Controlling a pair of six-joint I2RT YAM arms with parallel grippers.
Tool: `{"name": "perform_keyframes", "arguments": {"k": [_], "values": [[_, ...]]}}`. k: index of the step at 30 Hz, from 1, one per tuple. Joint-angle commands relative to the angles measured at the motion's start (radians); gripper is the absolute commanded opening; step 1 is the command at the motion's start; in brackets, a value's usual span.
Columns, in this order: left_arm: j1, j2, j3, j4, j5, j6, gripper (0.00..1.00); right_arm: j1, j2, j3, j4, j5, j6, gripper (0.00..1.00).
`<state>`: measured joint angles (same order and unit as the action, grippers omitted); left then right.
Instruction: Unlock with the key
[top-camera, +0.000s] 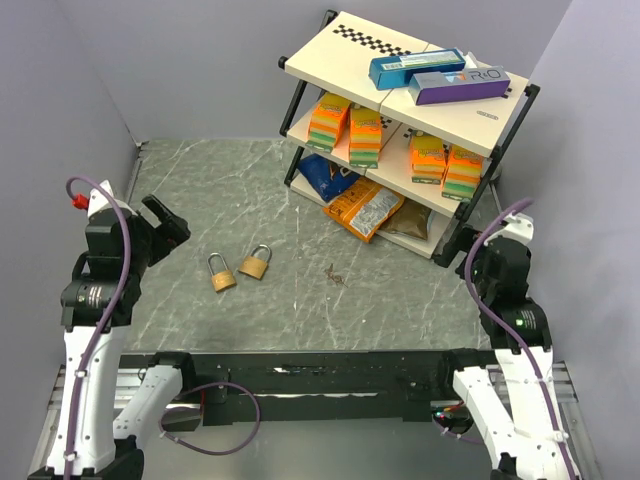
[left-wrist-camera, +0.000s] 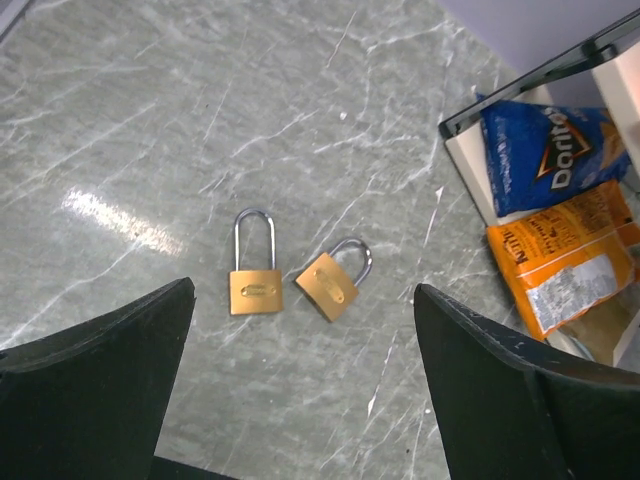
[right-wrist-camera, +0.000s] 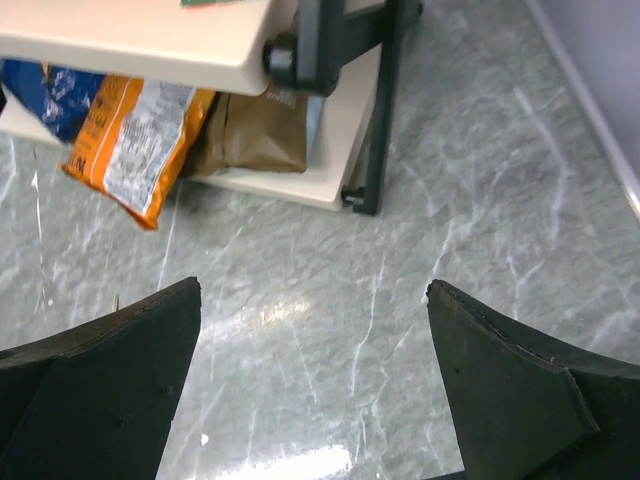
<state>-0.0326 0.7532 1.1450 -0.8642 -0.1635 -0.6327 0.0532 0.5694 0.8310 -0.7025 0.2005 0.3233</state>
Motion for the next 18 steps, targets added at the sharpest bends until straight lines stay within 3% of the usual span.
{"name": "perform_keyframes", "arguments": {"k": [1, 8, 14, 18], "values": [[-0.001, 0.011, 0.035, -0.033, -0.018, 0.005, 0.96, 0.0, 0.043, 0.027, 0.032, -0.119, -0.049, 1.0], [-0.001, 0.029, -0.005, -0.019, 0.036, 0.013, 0.96, 0.0, 0.029, -0.004, 0.084, -0.194, -0.087, 0.98], [-0.001, 0.064, -0.004, 0.037, 0.133, 0.065, 0.96, 0.017, 0.135, 0.042, 0.107, -0.308, -0.118, 0.91], [-0.001, 0.023, -0.071, 0.076, 0.18, 0.079, 0.98, 0.135, 0.233, 0.074, 0.112, -0.268, -0.133, 0.84]]}}
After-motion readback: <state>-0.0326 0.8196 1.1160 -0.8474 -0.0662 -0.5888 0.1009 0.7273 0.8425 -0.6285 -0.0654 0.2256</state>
